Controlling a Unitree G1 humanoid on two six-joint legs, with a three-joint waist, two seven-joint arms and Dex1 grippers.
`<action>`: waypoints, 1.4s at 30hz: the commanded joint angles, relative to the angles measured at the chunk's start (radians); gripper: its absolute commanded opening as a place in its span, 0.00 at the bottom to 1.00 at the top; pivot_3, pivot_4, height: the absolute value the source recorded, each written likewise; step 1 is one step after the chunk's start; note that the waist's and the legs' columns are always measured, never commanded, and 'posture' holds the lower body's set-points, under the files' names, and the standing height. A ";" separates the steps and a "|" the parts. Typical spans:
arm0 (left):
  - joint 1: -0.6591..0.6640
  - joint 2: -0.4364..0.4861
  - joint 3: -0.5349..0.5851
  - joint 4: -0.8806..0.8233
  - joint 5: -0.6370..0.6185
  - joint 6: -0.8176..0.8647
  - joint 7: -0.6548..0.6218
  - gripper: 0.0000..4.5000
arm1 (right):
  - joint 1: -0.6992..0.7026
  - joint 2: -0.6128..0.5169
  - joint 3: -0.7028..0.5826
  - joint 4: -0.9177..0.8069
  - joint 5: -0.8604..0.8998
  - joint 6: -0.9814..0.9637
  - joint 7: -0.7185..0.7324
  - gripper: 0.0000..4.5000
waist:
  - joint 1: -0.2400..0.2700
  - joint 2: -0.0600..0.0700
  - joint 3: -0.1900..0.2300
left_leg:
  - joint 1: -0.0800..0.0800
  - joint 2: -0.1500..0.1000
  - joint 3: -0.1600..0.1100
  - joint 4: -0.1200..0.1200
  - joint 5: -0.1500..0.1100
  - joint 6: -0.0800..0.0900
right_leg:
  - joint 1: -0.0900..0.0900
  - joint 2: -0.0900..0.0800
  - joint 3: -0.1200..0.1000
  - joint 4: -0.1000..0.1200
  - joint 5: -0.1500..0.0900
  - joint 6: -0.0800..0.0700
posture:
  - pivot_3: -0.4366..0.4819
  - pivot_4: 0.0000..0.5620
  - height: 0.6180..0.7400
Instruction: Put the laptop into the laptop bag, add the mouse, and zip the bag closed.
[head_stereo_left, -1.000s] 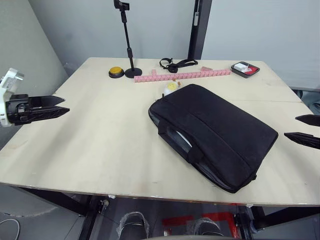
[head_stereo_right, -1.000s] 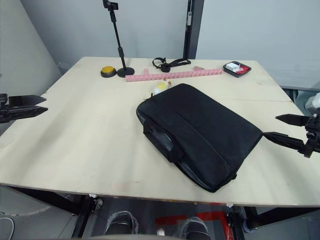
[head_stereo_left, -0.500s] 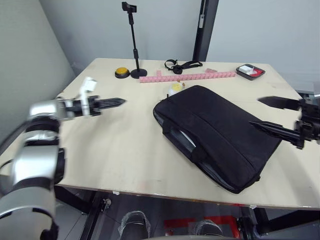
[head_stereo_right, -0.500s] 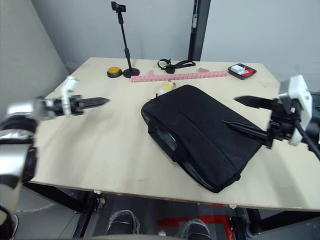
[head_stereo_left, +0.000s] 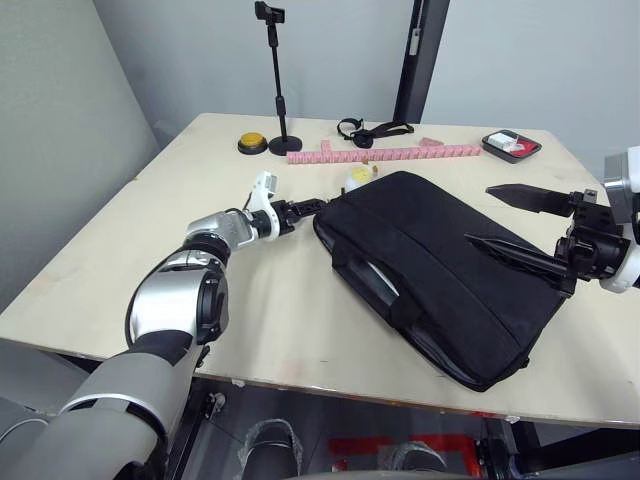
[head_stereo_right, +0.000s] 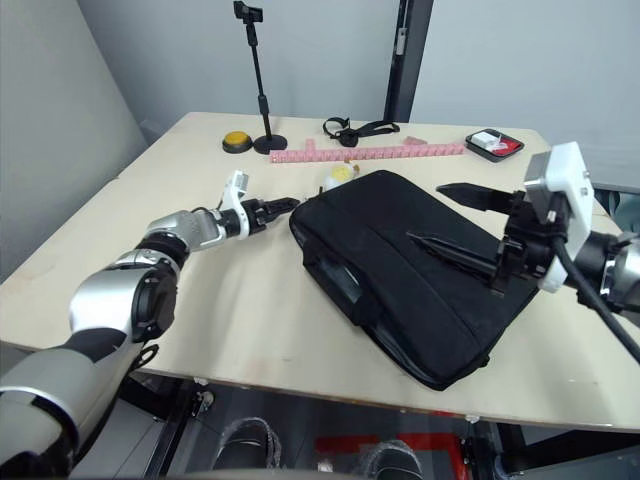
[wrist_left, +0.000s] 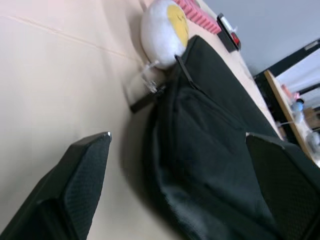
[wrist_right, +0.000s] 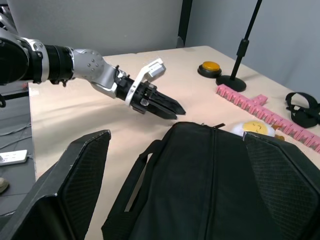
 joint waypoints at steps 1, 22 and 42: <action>-0.036 -0.024 0.044 -0.001 -0.003 -0.023 0.056 1.00 | 0.010 -0.022 -0.067 -0.033 0.038 0.001 -0.048 0.99 | -0.002 0.000 0.000 | 0.000 0.000 0.000 0.000 0.000 0.000 | 0.000 0.000 0.000 0.000 0.000 0.000 | 0.48 0.27 1.00; -0.056 -0.059 0.073 -0.011 0.052 0.002 0.025 0.11 | 0.329 -0.008 -0.225 0.006 0.045 0.102 -0.088 1.00 | 0.003 -0.001 0.000 | -0.003 -0.001 -0.001 -0.004 -0.001 0.001 | 0.000 -0.001 -0.003 -0.008 0.000 0.001 | 0.48 0.27 1.00; -0.049 -0.059 0.070 -0.111 0.020 0.131 -0.123 0.00 | 0.625 0.260 -0.016 0.333 -0.121 0.147 0.083 1.00 | -0.001 0.000 0.002 | -0.010 -0.002 -0.002 -0.006 -0.004 0.004 | -0.001 -0.003 -0.007 -0.018 0.000 0.002 | 0.48 0.27 1.00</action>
